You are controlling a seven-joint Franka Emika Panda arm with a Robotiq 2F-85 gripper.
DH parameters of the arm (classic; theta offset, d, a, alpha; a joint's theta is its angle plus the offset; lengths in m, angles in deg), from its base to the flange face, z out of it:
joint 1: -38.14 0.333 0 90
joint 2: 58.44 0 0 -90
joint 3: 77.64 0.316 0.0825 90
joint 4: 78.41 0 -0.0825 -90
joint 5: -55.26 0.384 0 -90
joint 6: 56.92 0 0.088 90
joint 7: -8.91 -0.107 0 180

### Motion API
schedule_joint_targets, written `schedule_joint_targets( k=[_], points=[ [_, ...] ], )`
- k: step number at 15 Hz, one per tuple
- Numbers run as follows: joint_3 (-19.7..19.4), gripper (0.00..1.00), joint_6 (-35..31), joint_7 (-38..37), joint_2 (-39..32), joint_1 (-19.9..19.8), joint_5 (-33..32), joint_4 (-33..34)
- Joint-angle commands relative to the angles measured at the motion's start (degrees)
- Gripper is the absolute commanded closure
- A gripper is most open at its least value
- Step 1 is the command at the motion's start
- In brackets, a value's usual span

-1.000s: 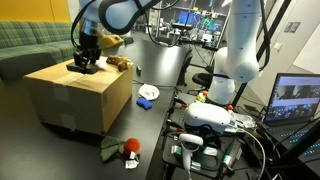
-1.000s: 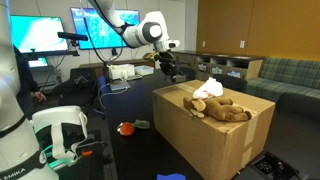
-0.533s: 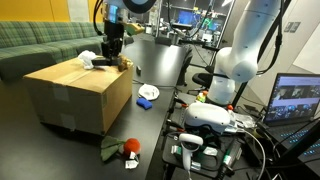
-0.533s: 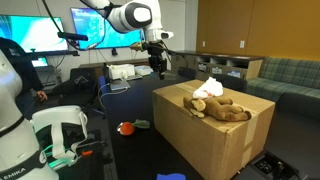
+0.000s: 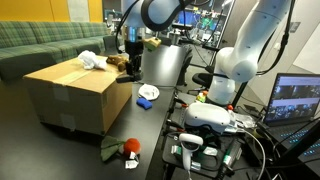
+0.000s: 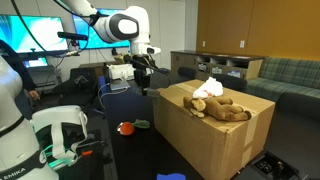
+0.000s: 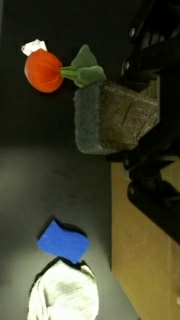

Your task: Put the white towel on the table, the moose on the box, the blue sponge on the table, the white cloth on the box, the duster on the table, lastly, the turnip plushie on the box

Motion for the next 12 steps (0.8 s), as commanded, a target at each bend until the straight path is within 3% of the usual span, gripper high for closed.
schedule_joint_targets(
  k=[1,4,7,10,12],
  points=[
    [1.6,0.69,-2.7,0.9,1.2,-0.9,0.2,-6.6],
    [2.9,0.69,-8.4,0.3,-1.3,-0.5,0.0,-10.9],
    [5.8,0.69,-19.4,-5.0,-6.0,-0.2,-2.2,-14.7],
    [9.2,0.69,-29.0,-18.2,-12.6,-0.8,-13.0,-15.5],
    [10.0,0.69,-30.8,-27.6,-14.6,-0.5,-21.4,-16.3]
  ],
)
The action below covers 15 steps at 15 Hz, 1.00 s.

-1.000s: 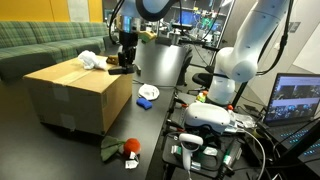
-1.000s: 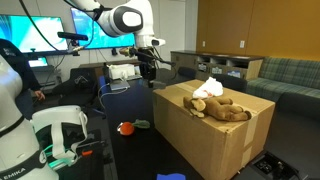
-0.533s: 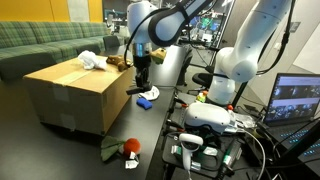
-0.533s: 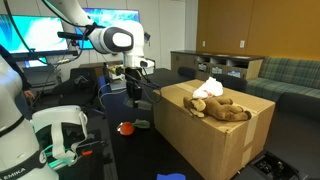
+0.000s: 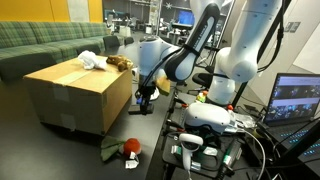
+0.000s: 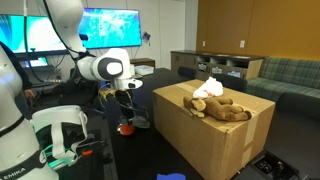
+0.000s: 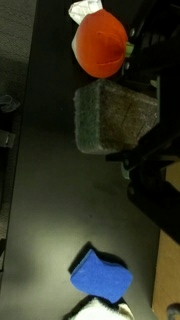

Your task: Put the white towel on the table, the moose on the box, the blue sponge on the table, the white cloth on the box, the duster on the table, lastly, the turnip plushie on the box

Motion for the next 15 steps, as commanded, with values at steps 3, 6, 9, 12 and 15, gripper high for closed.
schedule_joint_targets(
  k=[3,6,9,12,15],
  points=[
    [-0.5,0.69,-3.4,-25.5,-8.4,1.8,-21.8,2.0],
    [-1.3,0.69,-3.4,-36.6,-13.5,3.3,-30.3,4.2],
    [-1.8,0.69,-4.1,-42.8,-18.0,4.8,-33.8,7.0],
    [-3.6,0.69,-4.6,-48.1,-22.4,6.6,-37.4,10.3],
    [-6.4,0.69,-4.5,-52.1,-25.4,8.3,-41.2,13.2]
  ],
)
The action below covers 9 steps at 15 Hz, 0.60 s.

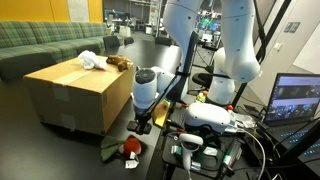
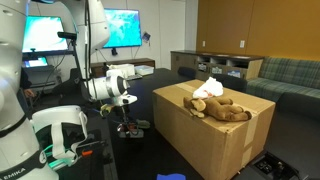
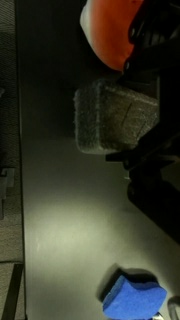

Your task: Put the white towel on the table, the moose on the box, the blue sponge on the table, the white cloth on the box, the duster on the table, lastly, the turnip plushie on the box

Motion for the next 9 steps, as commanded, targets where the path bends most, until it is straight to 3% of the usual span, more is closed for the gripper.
schedule_joint_targets(
  k=[1,4,5,6,7,9],
  points=[
    [-4.2,0.69,-1.2,-5.4,-4.1,1.9,-5.6,4.0],
    [-7.4,0.69,-0.9,-8.1,-5.5,2.5,-9.2,5.6],
    [-8.3,0.56,-0.8,-9.1,-6.0,2.8,-10.2,5.9],
    [-8.9,0.19,-0.8,-9.7,-6.3,2.9,-11.1,6.2],
    [-9.2,0.18,-0.9,-9.9,-6.4,2.8,-11.3,6.2],
    [-9.7,0.05,-1.0,-10.7,-5.9,2.9,-12.2,6.1]
  ],
)
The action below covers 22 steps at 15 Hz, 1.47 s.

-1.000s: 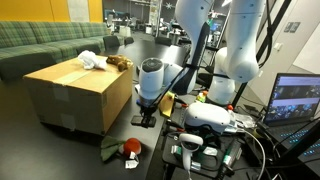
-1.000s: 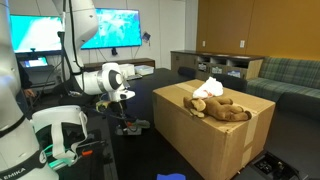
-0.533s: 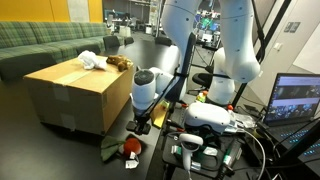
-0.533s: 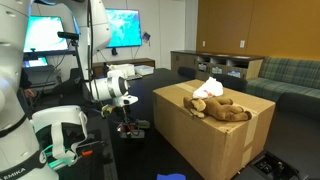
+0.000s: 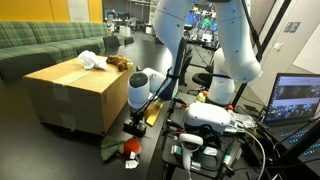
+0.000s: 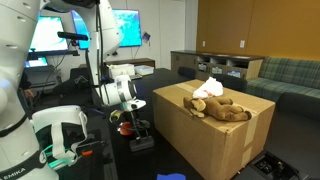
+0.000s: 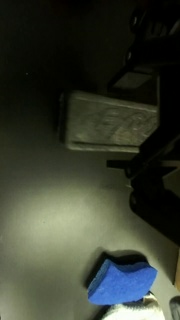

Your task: Put the white towel on the table, the moose on the box, the blue sponge on the table, the white cloth on the box, the duster on the table, lastly, the turnip plushie on the box

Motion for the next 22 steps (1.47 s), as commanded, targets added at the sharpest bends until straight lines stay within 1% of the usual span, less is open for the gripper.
schedule_joint_targets(
  k=[1,5,9,12,15,18,20,22],
  points=[
    [-1.5,0.0,-1.3,-2.7,0.2,0.7,-2.6,0.5],
    [1.1,0.0,-4.3,-0.1,2.5,-0.9,0.6,-1.4],
    [3.8,0.0,-7.5,0.5,5.6,-1.5,2.6,-3.1],
    [7.1,0.0,-10.3,2.9,7.8,-3.1,6.1,-4.6],
    [11.9,0.0,-14.4,6.3,7.5,-5.2,10.6,-5.7],
    [17.0,0.0,-16.3,9.2,5.6,-6.9,14.0,-6.1],
    [18.6,0.0,-16.0,9.3,4.7,-6.7,14.1,-5.8],
    [18.8,0.0,-15.6,8.7,3.9,-6.2,13.3,-5.1]
  ],
)
